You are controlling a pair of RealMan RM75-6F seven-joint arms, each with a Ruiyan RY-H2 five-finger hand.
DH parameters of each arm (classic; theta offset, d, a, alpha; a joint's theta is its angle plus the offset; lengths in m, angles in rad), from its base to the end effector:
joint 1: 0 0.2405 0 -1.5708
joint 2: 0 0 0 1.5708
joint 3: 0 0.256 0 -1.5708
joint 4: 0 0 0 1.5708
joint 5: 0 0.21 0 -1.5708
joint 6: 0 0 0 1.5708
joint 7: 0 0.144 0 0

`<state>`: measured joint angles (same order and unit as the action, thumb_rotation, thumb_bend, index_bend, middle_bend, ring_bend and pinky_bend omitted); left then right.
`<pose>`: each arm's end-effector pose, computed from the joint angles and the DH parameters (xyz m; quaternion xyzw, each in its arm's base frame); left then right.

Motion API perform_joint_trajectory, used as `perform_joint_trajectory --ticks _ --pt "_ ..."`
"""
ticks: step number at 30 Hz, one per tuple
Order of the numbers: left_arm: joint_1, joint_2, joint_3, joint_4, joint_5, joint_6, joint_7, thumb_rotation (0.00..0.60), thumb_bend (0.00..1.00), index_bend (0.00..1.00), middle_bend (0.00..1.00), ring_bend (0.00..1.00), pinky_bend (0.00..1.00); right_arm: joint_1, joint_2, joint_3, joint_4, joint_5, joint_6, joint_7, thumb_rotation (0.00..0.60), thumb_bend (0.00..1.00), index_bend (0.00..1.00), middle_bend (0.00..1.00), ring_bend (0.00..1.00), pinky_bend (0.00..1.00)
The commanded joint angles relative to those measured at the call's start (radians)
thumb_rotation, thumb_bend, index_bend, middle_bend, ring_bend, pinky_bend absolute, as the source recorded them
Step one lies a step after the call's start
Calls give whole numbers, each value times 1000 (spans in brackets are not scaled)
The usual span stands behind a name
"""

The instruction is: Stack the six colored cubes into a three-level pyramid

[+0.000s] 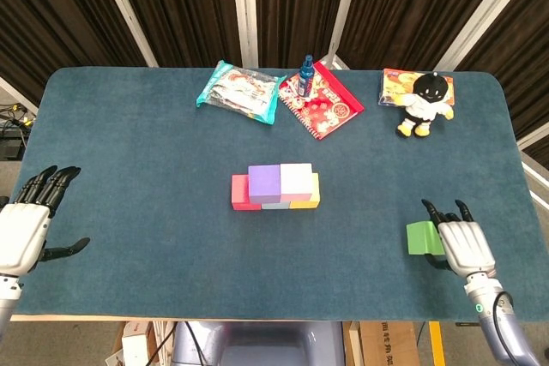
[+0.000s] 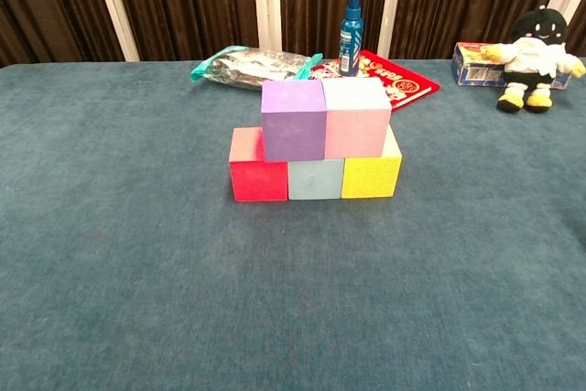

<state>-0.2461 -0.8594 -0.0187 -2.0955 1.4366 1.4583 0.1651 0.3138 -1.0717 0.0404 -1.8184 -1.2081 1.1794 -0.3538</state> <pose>-0.2098 0.2029 0.1910 -0.6209 -0.3877 -0.4198 0.5366 -0.2759 -0.2317 0.1228 0.6768 -0.4127 0.2594 0.5516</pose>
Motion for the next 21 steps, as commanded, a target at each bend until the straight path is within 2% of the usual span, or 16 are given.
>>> perform_joint_trajectory --ticks 1,7,10,13,17,21 --pt "1 -1 -3 3 -3 -6 3 600 127 0 66 40 99 7 36 22 -42 -5 16 -9 600 294 0 416 341 11" --pt "0 -1 -13 9 -23 -25 6 600 127 0 66 40 99 47 136 90 -179 35 32 -74 600 295 0 416 342 11" --pt "-2 2 -23 17 -41 -34 11 600 127 0 66 40 99 118 224 167 -319 81 29 -178 600 295 0 416 342 11" --pt "-4 -1 -31 22 -53 -41 13 600 127 0 66 40 99 184 274 215 -426 195 8 -272 600 294 0 416 342 11" --pt "-5 -2 -39 25 -61 -48 10 600 127 0 66 40 98 292 293 273 -529 323 -1 -388 600 294 0 417 342 11" --pt "-5 0 -44 30 -72 -59 4 600 127 0 67 40 99 436 257 321 -538 500 -33 -469 600 294 0 417 342 11"
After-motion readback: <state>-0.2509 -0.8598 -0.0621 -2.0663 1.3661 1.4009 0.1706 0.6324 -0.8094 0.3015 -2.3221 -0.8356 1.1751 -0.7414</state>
